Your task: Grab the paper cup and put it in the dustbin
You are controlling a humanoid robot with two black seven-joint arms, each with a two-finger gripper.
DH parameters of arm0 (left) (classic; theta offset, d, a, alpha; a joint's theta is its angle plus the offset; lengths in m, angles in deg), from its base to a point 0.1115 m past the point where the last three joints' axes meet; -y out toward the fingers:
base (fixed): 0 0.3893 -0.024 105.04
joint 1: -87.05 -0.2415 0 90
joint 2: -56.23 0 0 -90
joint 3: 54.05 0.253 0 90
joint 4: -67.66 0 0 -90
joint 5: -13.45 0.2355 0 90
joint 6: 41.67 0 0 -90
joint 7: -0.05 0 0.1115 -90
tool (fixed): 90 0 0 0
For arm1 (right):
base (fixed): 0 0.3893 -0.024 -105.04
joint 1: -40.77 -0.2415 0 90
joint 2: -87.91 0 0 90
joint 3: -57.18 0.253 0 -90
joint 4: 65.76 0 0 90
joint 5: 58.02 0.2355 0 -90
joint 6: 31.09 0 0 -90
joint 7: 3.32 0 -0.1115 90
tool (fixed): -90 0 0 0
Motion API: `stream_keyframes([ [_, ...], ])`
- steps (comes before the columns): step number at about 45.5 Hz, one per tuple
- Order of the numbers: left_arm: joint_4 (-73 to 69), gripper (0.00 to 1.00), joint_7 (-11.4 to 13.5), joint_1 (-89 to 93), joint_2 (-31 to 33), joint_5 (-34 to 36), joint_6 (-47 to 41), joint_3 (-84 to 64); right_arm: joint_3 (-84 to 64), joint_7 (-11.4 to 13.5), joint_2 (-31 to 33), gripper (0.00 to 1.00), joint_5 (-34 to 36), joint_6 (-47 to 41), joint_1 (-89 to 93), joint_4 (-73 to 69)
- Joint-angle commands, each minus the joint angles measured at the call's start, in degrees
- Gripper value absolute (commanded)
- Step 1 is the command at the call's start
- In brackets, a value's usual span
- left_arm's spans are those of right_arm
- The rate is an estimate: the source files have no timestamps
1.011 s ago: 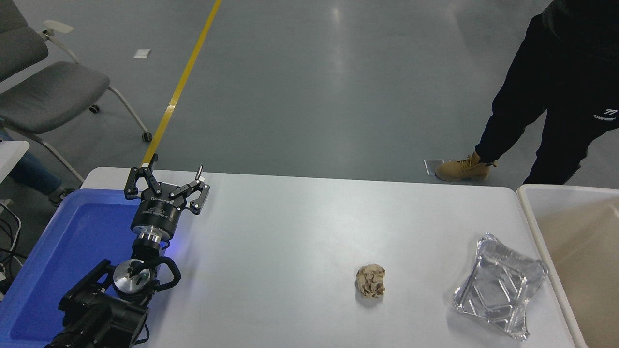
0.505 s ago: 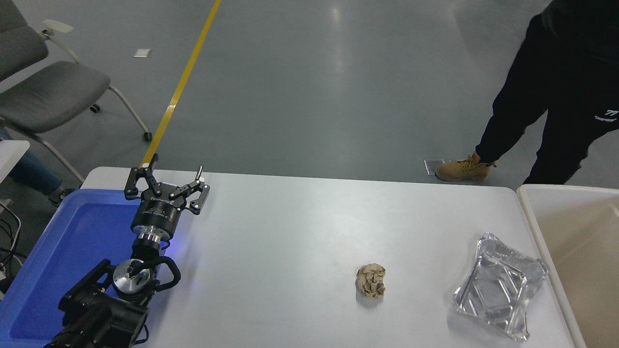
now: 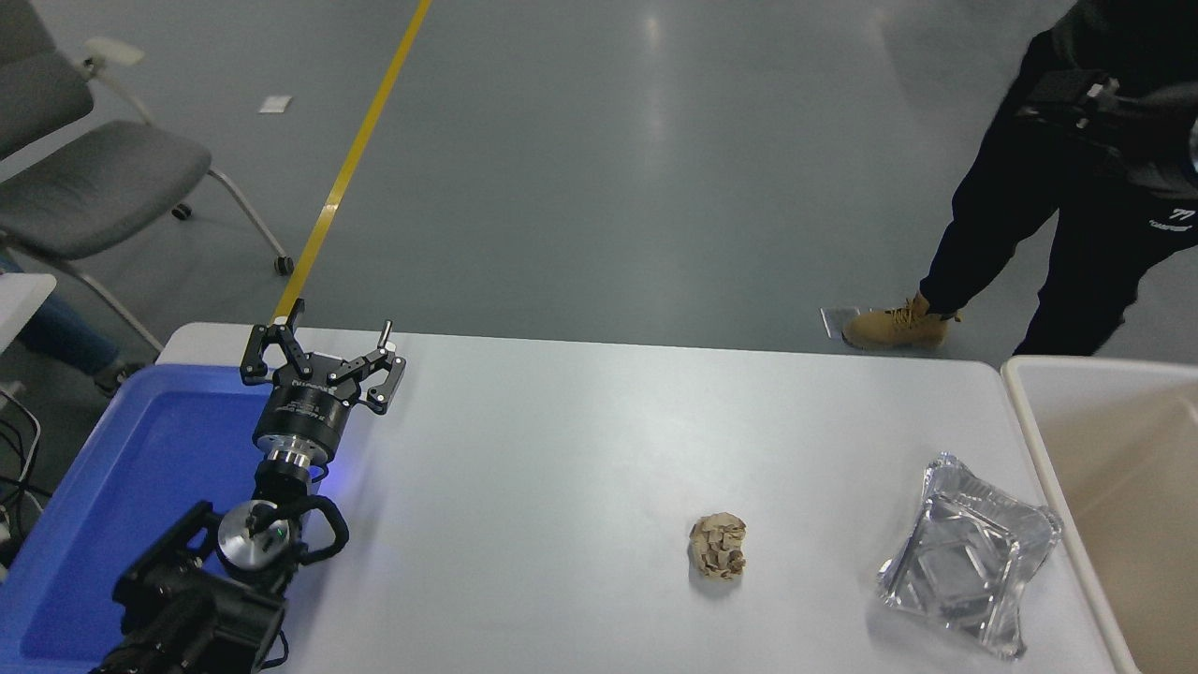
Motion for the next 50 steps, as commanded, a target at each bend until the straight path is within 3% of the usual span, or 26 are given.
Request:
stream_keyframes([
  [1,0.0,0.99,0.0,0.0,0.0,0.0,-0.1,0.0,-4.7,-0.2,-11.7,1.0,-0.3,-7.5,-6.2,-8.9],
  [11,0.0,0.99,0.0,0.0,0.0,0.0,0.0,0.0,-1.1,-0.2,-18.3,1.0,-0.2,-13.7,-8.1,-14.0],
  [20,0.0,0.99,0.0,0.0,0.0,0.0,0.0,0.0,-0.4,-0.7,-19.7,1.0,3.8,-26.9,-7.5,-13.1],
  [31,0.0,0.99,0.0,0.0,0.0,0.1,0.0,0.0,-2.2,-0.8,-20.8,1.0,5.2,-31.8,-11.7,-13.0],
  [50,0.0,0.99,0.0,0.0,0.0,0.0,0.0,0.0,-4.0,-1.0,-21.0,1.0,5.3,-31.8,-13.2,-13.0],
])
